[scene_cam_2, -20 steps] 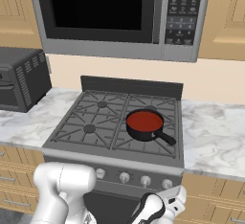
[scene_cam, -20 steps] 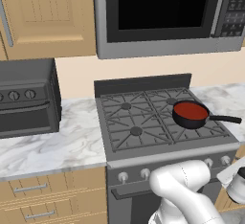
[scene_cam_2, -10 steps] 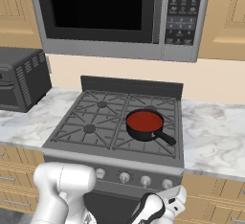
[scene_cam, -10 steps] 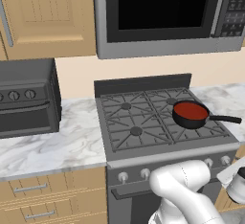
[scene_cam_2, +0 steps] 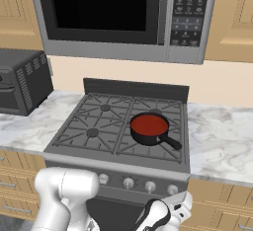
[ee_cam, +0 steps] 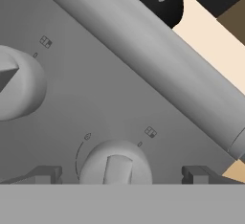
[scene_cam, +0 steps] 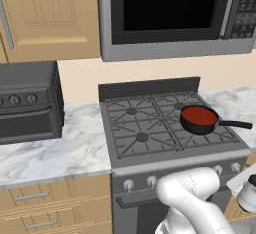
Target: Wait until the marinara sauce is simmered to a deep red color and then turn off the stove.
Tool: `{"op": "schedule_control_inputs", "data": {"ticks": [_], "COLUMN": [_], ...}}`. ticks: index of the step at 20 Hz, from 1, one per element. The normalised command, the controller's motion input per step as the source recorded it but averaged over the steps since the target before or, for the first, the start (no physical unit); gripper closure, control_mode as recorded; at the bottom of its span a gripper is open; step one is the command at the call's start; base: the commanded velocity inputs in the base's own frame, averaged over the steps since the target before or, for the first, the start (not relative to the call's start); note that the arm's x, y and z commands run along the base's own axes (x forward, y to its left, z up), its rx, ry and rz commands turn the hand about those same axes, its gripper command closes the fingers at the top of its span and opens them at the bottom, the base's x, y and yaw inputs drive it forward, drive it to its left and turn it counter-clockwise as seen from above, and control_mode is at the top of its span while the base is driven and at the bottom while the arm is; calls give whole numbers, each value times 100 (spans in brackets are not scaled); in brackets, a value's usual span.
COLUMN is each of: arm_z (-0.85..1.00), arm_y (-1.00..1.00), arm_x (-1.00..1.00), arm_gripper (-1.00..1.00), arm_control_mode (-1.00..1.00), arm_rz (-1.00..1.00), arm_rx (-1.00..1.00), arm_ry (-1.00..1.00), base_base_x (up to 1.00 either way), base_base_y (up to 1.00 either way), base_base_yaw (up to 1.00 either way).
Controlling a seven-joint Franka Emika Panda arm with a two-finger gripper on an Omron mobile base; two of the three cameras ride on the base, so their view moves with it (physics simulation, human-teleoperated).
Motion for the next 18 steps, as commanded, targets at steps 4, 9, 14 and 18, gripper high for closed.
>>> {"op": "schedule_control_inputs", "data": {"ticks": [4,9,14,18], "arm_z": [0,0,0,0], "arm_y": [0,0,0,0], "arm_x": [0,0,0,0], "arm_gripper": [-100,-100,-100,-100], "arm_control_mode": [-100,-100,-100,-100], "arm_rz": [0,0,0,0], "arm_rx": [0,0,0,0], "arm_ry": [0,0,0,0], "base_base_x": [0,0,0,0], "base_base_y": [0,0,0,0], "base_base_yaw": [0,0,0,0]}}
